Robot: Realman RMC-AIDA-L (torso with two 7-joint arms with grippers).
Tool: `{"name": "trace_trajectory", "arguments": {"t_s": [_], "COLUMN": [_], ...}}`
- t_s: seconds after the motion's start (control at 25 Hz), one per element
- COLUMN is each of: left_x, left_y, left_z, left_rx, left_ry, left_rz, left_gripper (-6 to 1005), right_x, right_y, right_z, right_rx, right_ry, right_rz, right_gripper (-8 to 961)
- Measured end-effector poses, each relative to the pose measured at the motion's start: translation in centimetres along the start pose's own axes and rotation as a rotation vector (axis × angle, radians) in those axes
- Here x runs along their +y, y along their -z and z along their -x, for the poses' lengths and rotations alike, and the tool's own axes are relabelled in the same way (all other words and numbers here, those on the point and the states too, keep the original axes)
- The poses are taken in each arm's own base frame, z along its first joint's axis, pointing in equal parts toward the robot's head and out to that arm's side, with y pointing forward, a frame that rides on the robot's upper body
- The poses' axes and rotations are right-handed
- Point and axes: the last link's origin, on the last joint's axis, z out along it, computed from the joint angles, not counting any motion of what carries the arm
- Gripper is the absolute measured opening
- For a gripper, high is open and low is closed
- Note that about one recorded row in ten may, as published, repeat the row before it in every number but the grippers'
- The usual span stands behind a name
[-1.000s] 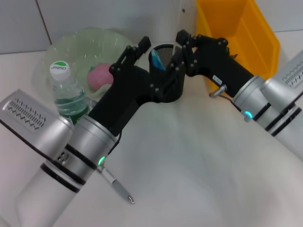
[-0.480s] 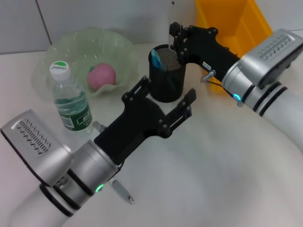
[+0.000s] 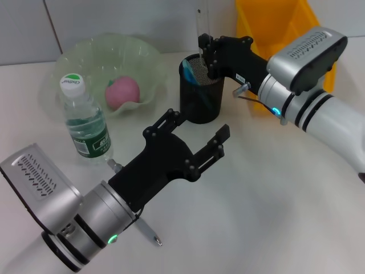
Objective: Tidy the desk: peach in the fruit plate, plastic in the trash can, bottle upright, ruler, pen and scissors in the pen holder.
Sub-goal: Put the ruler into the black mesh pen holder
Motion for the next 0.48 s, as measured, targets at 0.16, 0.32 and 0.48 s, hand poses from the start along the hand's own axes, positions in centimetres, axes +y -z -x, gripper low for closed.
{"name": "trace_trajectory", "arguments": {"t_s": [0.16, 0.32, 0.48], "left_x": [-0.1, -0.2, -0.5], "left_y": [0.4, 0.8, 1.3], "left_z": [0.3, 0.7, 1.0], "left_rx": [-0.013, -0.035, -0.076], "left_ry": [0.010, 0.007, 0.053], "left_rz": [-0.005, 0.005, 0.050], "left_gripper": [736, 736, 736], "right_x": [0.2, 0.2, 0.1], "right_y": [-0.3, -0.3, 0.0], "right_z": [-0.1, -0.3, -0.6], "right_rx": [0.022, 0.029, 0.036], "right_ry": [0.001, -0.001, -0.005], "right_rz": [0.000, -0.001, -0.007], "right_gripper": [7, 7, 7]}}
